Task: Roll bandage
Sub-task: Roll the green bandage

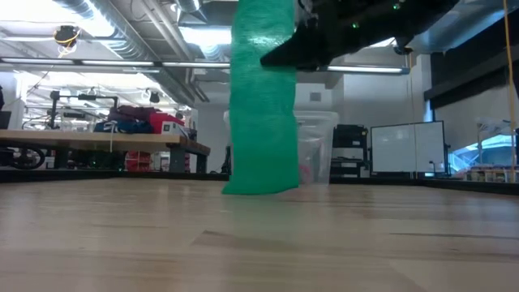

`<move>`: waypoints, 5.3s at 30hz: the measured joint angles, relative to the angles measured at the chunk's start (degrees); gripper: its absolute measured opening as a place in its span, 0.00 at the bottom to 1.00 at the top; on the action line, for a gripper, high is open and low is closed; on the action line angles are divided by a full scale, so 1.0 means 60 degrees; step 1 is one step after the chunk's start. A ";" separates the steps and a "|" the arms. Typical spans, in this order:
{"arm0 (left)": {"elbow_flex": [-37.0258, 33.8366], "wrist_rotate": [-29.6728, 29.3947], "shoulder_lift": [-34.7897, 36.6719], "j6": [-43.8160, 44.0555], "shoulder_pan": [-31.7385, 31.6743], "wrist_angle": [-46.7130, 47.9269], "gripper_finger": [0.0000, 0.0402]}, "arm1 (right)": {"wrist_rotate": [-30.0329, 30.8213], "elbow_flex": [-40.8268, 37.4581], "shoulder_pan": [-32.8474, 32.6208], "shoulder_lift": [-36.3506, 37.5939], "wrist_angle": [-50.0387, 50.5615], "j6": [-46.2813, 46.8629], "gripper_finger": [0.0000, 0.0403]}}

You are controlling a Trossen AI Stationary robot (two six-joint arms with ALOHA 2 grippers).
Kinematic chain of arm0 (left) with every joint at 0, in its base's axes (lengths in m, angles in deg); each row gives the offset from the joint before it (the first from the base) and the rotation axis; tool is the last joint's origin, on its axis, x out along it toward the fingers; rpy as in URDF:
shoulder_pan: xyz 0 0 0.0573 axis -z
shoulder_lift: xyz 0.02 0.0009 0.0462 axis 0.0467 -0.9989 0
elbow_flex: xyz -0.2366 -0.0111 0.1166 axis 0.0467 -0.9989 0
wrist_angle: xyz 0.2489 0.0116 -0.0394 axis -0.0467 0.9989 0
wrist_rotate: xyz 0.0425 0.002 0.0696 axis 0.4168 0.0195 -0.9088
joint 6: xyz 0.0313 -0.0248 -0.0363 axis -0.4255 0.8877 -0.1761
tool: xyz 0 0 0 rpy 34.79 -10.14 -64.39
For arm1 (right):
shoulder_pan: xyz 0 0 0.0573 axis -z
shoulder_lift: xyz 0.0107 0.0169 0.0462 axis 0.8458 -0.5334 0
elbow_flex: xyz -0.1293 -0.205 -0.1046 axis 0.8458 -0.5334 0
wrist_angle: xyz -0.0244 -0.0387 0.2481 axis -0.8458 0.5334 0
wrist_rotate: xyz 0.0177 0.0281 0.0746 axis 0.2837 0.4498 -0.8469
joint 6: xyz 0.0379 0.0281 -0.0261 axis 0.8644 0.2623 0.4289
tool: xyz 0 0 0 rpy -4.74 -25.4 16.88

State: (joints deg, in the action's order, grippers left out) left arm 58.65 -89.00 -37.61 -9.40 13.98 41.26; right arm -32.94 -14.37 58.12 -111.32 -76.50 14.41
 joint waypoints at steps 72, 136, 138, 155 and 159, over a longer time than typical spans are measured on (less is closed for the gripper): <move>0.0004 0.1705 0.0785 0.0704 -0.0589 0.0356 0.04 | 0.1540 -0.1774 -0.1400 -0.0241 -0.0935 0.2796 0.52; 0.1308 0.2572 0.1032 0.0963 -0.1886 0.1615 0.04 | 0.3348 -0.1391 -0.6568 0.1626 0.0808 0.3866 0.00; 0.1308 0.3448 0.1149 0.1324 -0.1885 0.1824 0.04 | 0.3972 -0.1122 -0.6867 0.1626 0.1525 0.4107 0.00; 0.1511 0.4944 0.4080 0.3559 -0.1758 0.3827 0.04 | 0.5086 -0.0918 -0.7122 0.1560 0.3360 0.6015 0.00; 0.1354 0.3785 0.4071 0.2679 -0.1758 0.2993 0.04 | 0.4945 -0.0914 -0.7122 0.1494 0.2130 0.5427 0.00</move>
State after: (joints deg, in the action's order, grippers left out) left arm 66.78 -66.30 -13.18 6.67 3.43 59.22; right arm -3.27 -19.85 15.39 -102.36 -63.72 46.97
